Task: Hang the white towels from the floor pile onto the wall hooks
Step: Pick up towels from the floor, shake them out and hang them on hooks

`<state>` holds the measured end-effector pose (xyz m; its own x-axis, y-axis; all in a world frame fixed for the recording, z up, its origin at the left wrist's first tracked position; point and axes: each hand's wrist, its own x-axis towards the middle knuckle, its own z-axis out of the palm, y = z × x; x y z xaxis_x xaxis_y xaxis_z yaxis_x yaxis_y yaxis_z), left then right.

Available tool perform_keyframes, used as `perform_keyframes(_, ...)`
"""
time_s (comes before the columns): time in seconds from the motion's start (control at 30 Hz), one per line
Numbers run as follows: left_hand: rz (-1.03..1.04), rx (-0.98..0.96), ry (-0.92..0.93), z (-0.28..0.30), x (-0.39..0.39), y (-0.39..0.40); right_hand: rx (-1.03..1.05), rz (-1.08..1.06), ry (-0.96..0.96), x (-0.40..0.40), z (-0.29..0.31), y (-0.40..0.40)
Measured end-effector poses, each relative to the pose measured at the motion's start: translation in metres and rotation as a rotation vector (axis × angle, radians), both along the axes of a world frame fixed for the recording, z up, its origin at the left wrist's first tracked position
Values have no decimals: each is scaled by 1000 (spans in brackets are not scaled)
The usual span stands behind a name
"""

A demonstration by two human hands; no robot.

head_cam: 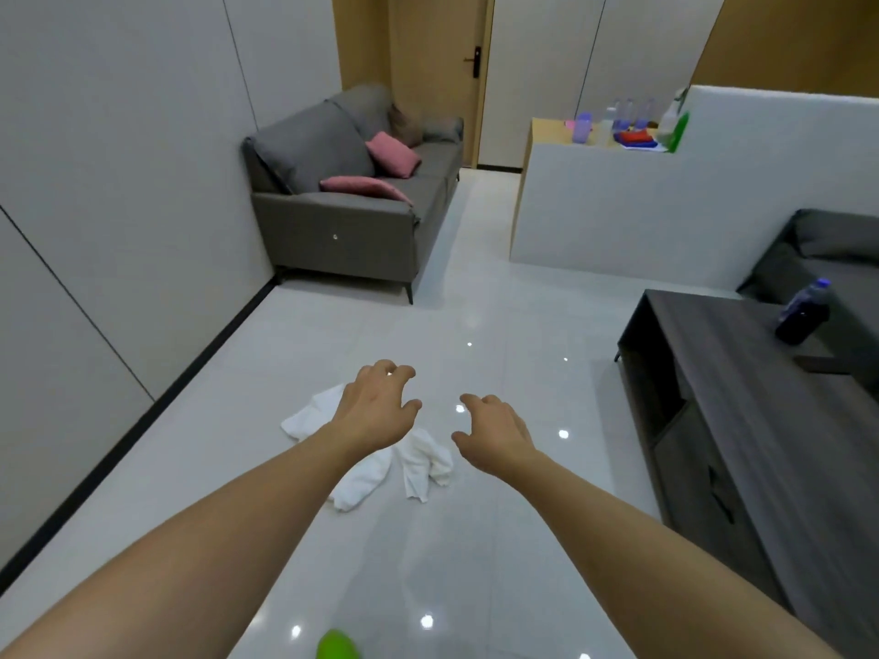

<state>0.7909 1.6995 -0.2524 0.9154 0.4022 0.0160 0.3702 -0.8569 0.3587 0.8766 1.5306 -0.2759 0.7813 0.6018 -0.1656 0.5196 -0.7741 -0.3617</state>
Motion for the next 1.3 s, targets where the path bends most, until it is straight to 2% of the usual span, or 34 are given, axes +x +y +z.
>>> perform_keyframes(0.13,-6,-20,49,-41,55,60,-49,-43,40,61,-43,40)
perform_keyframes(0.33,-12,-136,190,-117,129,156,-157,-122,204,133,-119,116)
perform_keyframes(0.57,61,-282,336,-218,175,233,-248,-167,401,177,-224,185)
perform_keyframes(0.73,141,-394,420,-339,192,250,-325,-178,566,190,-356,211)
perform_keyframes(0.93,220,-455,545,-550,213,249,-422,-119,721,215,-585,226)
perform_keyframes(1.03,218,-453,623,-650,224,248,-398,-197,751,232,-693,232)
perform_keyframes(1.2,172,-421,717,-767,238,251,-344,-376,681,243,-821,245)
perform_keyframes(1.3,137,-430,755,-798,244,246,-319,-400,671,242,-854,253)
